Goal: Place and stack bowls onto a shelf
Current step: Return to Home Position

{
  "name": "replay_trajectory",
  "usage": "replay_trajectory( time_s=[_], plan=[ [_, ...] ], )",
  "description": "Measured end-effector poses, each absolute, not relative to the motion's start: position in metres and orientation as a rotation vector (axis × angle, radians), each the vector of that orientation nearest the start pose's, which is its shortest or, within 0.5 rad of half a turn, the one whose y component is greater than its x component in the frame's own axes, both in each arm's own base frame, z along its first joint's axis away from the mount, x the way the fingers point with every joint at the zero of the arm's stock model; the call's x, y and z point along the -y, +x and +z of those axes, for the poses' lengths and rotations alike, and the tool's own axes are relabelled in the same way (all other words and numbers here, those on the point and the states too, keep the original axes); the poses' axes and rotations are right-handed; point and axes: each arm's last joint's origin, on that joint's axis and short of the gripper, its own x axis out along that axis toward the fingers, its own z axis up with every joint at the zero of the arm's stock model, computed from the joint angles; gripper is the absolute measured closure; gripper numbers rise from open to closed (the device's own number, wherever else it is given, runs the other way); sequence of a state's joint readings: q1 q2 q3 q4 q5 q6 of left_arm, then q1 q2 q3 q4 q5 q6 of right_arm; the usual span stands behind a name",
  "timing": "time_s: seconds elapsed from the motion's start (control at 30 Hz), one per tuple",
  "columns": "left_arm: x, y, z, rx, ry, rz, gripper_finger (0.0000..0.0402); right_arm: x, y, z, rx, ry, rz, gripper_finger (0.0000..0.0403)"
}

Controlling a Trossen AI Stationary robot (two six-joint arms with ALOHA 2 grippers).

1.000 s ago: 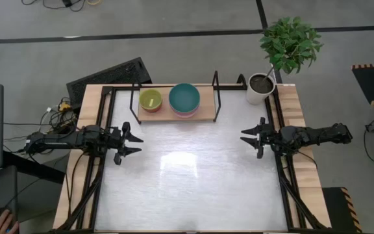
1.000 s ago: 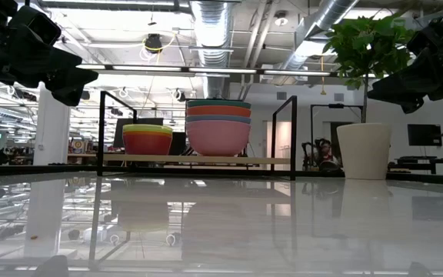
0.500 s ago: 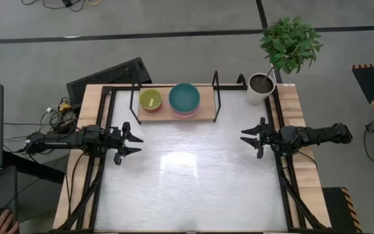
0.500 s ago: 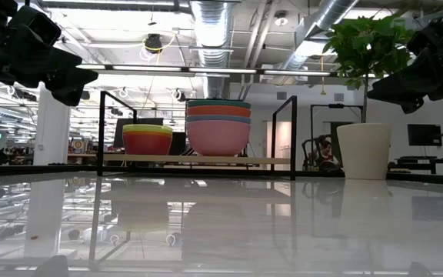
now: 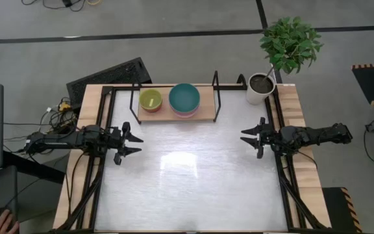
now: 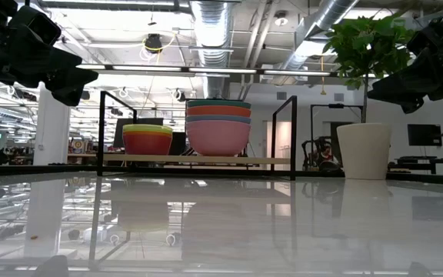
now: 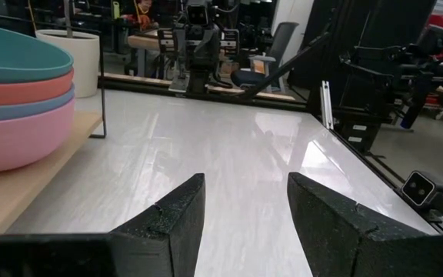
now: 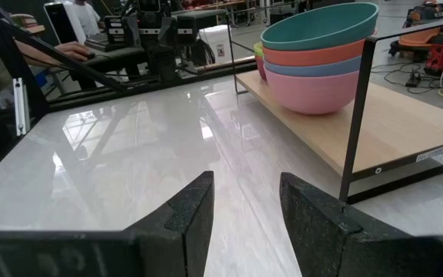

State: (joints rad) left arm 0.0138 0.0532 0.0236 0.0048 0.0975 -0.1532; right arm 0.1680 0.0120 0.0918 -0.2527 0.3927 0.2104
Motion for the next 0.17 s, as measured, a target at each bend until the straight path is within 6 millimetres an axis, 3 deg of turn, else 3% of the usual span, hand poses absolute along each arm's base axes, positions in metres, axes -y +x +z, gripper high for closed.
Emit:
replay_trajectory(
  time_s=[0.17],
  plan=[
    [0.0015, 0.0996, 0.1679, -0.031, -0.154, -0.082, 0.0229, -0.0039, 0.0891, 0.1698, -0.142, 0.161, -0.241, 0.0228]
  ],
)
